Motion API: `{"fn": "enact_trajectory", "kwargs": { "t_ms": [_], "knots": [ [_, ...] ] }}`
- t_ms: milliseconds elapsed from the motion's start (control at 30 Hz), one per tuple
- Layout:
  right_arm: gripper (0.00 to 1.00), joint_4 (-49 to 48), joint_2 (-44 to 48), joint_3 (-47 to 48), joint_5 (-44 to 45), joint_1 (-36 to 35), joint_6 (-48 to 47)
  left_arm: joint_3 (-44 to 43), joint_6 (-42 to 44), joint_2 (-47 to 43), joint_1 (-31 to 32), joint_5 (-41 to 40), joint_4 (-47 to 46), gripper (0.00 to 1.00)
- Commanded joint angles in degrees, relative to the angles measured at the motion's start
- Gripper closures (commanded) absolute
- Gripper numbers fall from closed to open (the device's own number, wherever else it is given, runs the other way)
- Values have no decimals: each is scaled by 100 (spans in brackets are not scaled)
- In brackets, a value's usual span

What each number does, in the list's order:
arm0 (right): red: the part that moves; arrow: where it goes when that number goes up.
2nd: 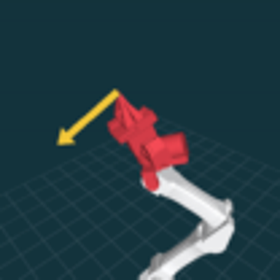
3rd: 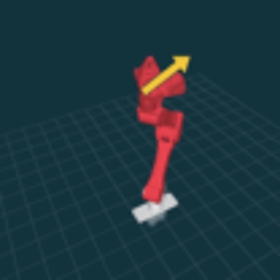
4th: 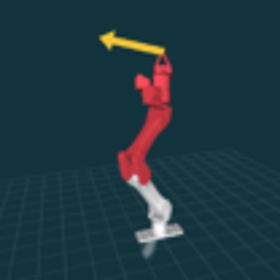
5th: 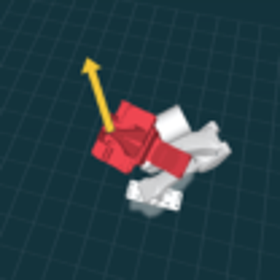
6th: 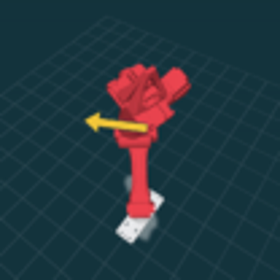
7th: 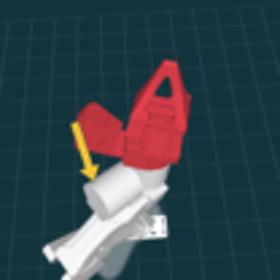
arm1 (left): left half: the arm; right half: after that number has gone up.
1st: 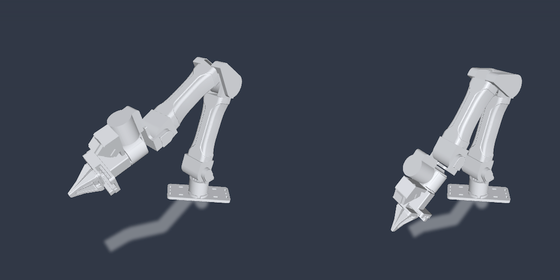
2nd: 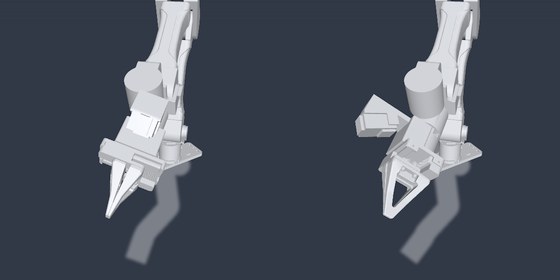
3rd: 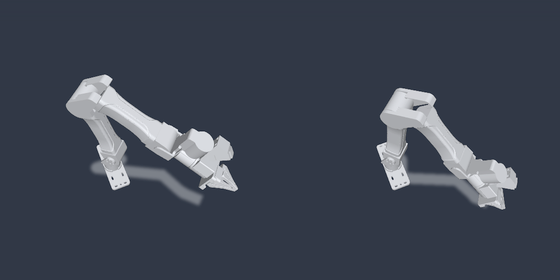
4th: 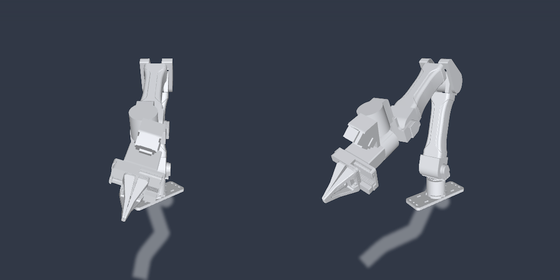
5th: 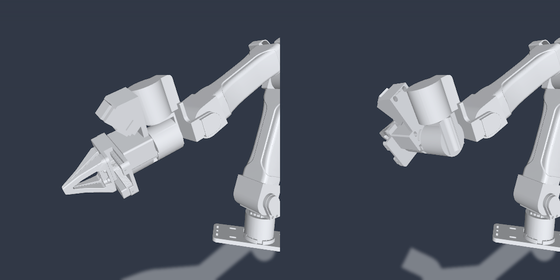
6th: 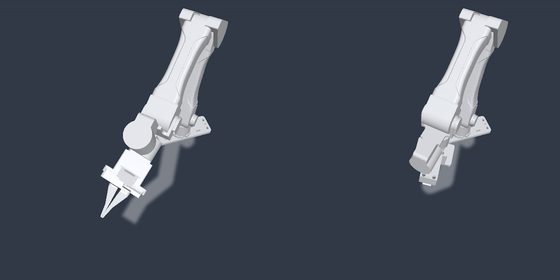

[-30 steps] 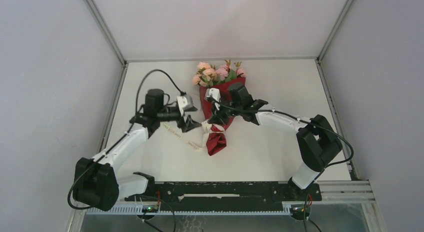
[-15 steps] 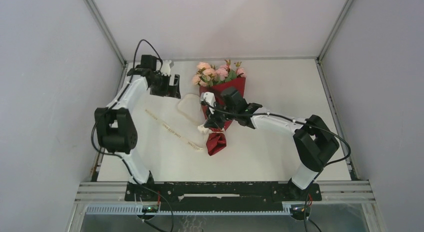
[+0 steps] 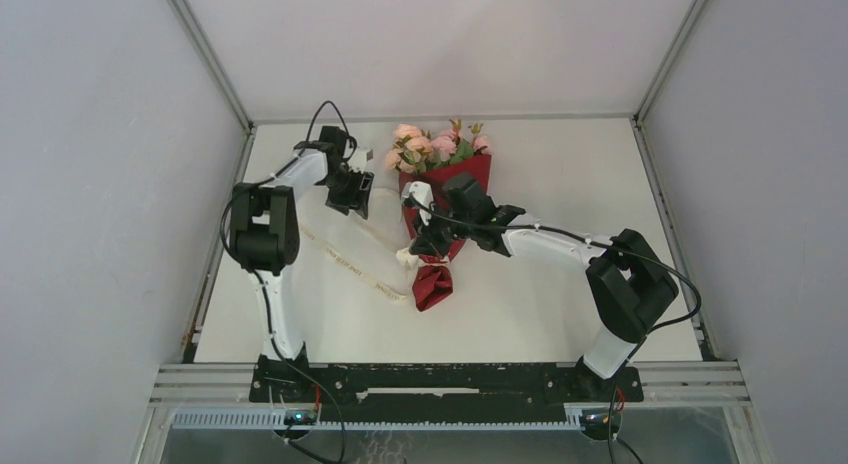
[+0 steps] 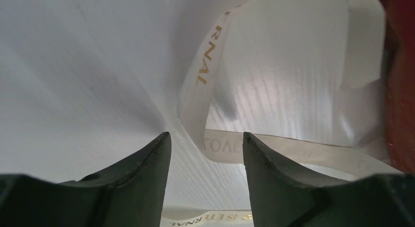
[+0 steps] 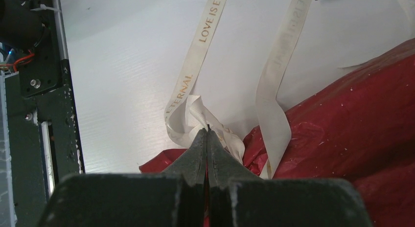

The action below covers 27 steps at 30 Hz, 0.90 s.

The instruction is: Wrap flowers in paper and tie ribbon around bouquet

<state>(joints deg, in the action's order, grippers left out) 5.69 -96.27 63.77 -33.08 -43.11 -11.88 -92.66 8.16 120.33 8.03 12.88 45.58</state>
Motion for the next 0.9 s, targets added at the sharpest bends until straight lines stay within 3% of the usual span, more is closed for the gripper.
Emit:
{"fn": "enact_trajectory", "kwargs": {
  "t_ms": [0,133,300,433,633,733,867],
  "knots": [
    [100,-234,-13,83,-74,45,183,-472,193,137,2,-134,297,42],
    [100,-261,-35,80,-102,88,251,-659,243,255,45,-186,359,59],
    [100,-283,-20,74,-208,122,371,-883,80,391,34,-177,272,99],
    [100,-271,18,78,-247,131,380,-797,233,109,1,33,238,100],
    [100,-281,-10,77,-272,174,510,-346,502,-1257,4,1071,186,100],
    [100,-303,-17,76,-244,242,740,317,928,-2256,23,1897,412,100],
    [100,-397,-36,80,-307,389,1270,1849,2157,-3883,67,2826,741,100]
  ]
}}
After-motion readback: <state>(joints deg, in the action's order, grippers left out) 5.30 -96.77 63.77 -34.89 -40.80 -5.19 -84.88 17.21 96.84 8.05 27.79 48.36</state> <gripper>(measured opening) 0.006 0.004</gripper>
